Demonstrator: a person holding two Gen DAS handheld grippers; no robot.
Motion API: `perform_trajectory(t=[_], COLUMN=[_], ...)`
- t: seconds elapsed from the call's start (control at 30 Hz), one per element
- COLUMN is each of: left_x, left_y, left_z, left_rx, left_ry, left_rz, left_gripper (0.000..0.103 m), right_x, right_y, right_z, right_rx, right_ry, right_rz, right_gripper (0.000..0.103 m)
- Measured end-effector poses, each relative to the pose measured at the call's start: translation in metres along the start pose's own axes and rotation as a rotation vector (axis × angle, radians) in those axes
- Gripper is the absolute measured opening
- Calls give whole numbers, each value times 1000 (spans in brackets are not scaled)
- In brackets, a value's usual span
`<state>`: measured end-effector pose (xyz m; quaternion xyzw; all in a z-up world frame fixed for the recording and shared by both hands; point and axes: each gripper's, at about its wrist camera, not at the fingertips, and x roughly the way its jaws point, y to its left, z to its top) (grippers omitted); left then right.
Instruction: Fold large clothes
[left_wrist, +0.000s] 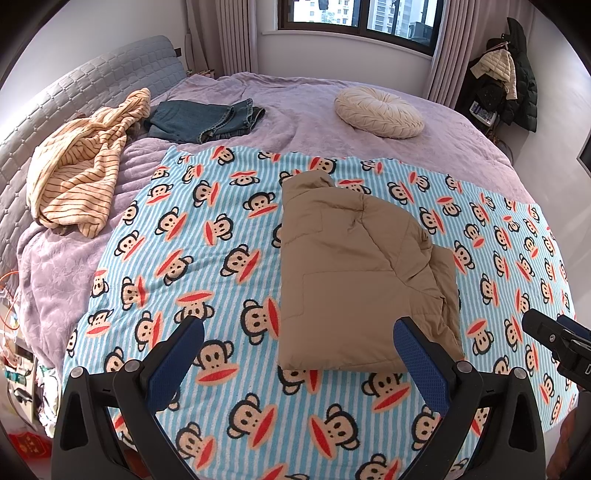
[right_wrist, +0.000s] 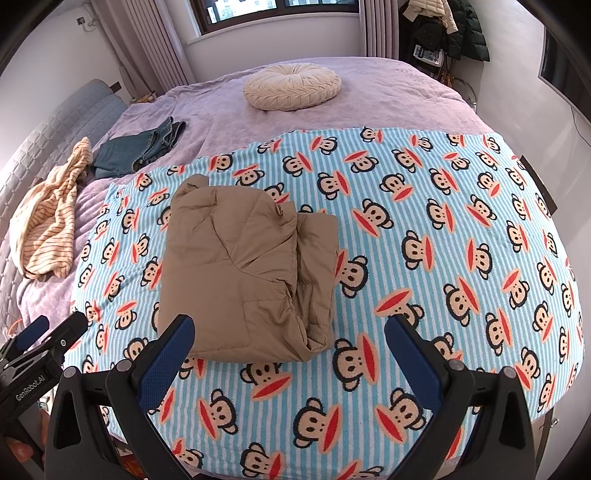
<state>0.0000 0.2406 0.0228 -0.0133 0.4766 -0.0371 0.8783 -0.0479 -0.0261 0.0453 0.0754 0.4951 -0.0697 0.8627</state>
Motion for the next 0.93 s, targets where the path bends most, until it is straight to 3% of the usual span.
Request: perform_trajectory(t=[0.93], left_x=[1], left_y=[6], left_z=[3], left_rx=[0], left_ry=[-21], left_rz=[6], left_gripper=[103], right_x=[0], right_y=[1], right_z=[0], right_rx=[2], right_ry=[5], right_rz=[2], right_gripper=[103])
